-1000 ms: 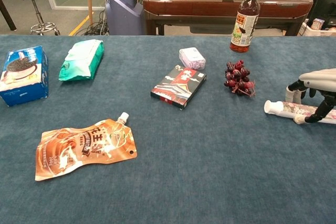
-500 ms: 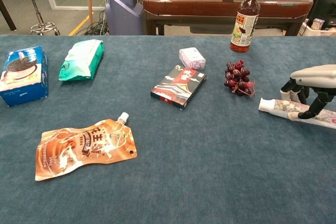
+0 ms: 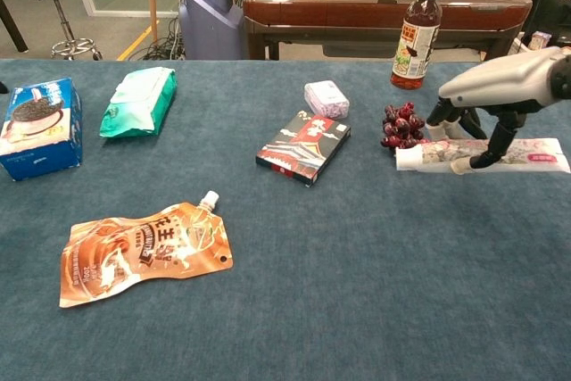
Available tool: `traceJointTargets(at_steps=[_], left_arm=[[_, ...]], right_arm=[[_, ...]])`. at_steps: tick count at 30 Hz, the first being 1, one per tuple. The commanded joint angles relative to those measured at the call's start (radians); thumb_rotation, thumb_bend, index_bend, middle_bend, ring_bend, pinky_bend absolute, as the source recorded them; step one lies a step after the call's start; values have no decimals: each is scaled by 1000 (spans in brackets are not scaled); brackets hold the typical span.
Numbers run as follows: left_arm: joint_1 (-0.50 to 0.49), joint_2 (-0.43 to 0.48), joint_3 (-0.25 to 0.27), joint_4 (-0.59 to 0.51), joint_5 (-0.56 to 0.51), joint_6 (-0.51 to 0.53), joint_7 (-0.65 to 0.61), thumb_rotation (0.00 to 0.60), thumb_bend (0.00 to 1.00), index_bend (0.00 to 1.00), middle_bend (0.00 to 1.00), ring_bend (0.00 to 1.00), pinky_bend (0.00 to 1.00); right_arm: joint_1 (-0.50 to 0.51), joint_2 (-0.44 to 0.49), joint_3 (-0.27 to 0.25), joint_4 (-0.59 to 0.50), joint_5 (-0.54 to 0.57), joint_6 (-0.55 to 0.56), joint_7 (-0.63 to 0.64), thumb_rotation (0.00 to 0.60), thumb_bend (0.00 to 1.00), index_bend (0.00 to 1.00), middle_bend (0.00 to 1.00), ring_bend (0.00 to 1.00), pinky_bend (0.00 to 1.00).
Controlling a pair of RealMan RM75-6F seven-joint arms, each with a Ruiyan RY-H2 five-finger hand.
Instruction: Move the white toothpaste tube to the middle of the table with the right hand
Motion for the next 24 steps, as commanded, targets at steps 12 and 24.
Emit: traceJointTargets(at_steps=[12, 24], left_arm=[[-263, -4, 18, -18, 139, -273, -62, 600, 256, 91, 420, 390, 214], [-396, -81, -4, -57, 116, -405, 13, 600, 256, 59, 431, 397, 217]], right_arm=[[173, 7, 32, -113, -120, -81, -15, 600, 905, 697, 658, 569, 380], [300, -58, 33, -102, -51, -91, -56, 600, 905, 706, 663, 582, 380]])
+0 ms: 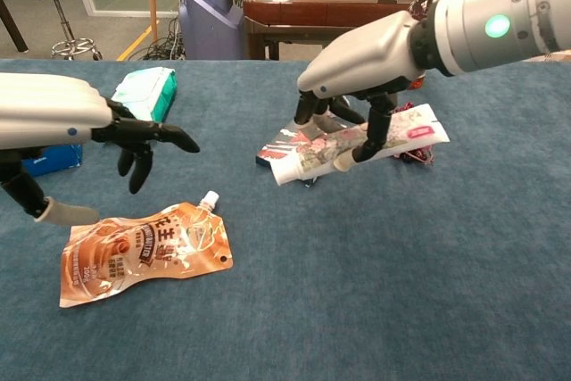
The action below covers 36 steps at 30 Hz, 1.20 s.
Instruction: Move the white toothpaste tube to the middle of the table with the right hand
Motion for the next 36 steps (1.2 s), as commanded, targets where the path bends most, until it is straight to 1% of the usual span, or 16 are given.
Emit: traceJointTargets(at_steps=[1, 6, 11, 21, 36], left_arm=[[-31, -22, -11, -14, -19, -29, 26, 600, 256, 58, 431, 397, 217], [-65, -38, -25, -27, -52, -58, 58, 600, 256, 53, 432, 397, 217], [-88, -49, -26, -31, -79, -81, 87, 600, 256, 53, 432, 397, 217], [-101, -68, -3, -25, -124, -94, 148, 600, 257, 53, 433, 397, 217], [-109, -82, 31, -7, -146, -87, 190, 600, 257, 54, 433, 397, 217]], right_arm=[[32, -17, -5, 0, 26, 4, -18, 600, 905, 707, 664, 584, 380], [74, -34, -21, -6, 62, 12, -38, 600, 906, 713, 668, 587, 380], [99, -47, -39, -14, 85, 26, -44, 600, 908, 715, 669, 592, 380], [126, -41, -68, -33, 113, 63, -43, 600, 910, 718, 672, 598, 380], [145, -31, -95, -51, 123, 88, -27, 600, 913, 733, 681, 608, 380]])
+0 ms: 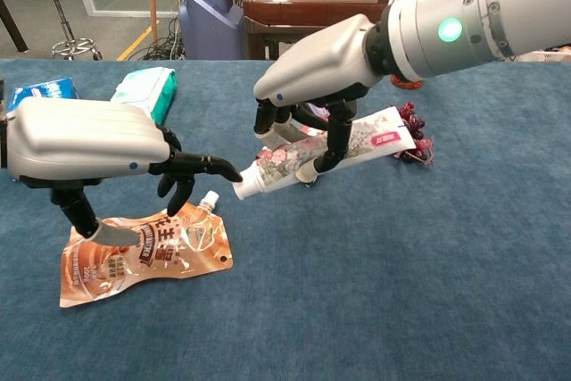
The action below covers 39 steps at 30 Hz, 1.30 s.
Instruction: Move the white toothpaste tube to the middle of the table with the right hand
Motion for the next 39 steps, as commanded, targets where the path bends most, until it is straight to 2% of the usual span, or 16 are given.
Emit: traceJointTargets(at_steps=[1, 39], left_arm=[[-2, -5, 4, 6, -5, 2, 10, 600, 257, 54, 433, 397, 217], [-31, -44, 25, 24, -83, -15, 69, 600, 257, 79, 433, 397, 217]], right_arm=[[2, 1, -3, -3, -2, 3, 3, 600, 913, 735, 682, 610, 380], [-39, 17, 40, -7, -104, 40, 144, 600, 920, 789, 720, 666, 380]])
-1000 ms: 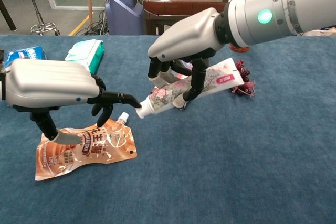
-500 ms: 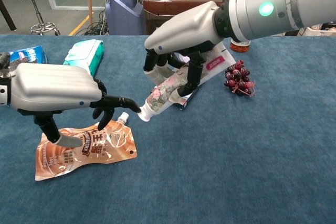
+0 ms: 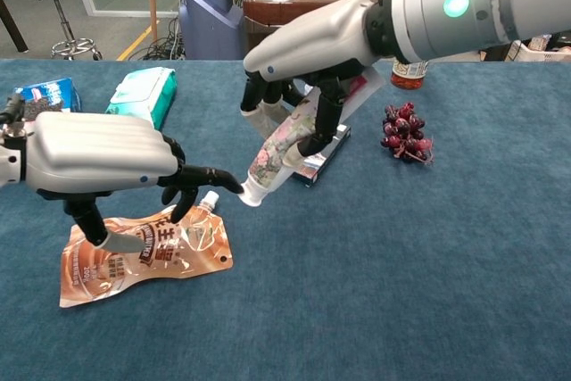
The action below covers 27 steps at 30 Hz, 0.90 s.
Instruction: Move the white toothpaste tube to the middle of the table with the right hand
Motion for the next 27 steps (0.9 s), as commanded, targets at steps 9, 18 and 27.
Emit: traceJointTargets(at_steps=[9, 18, 27], left_arm=[[-4, -4, 4, 4, -12, 0, 7, 600, 256, 78, 433, 397, 217], [-8, -6, 5, -2, -20, 2, 14, 600, 256, 79, 433, 397, 217], [-12, -9, 7, 1, -29, -1, 19, 600, 256, 79, 433, 397, 217]], right_arm=[[-9, 8, 16, -10, -22, 5, 24, 600, 921, 795, 726, 672, 380], [-19, 18, 30, -24, -37, 20, 34, 600, 922, 802, 731, 678, 380], [-27, 19, 37, -26, -48, 24, 44, 600, 924, 808, 736, 685, 380]])
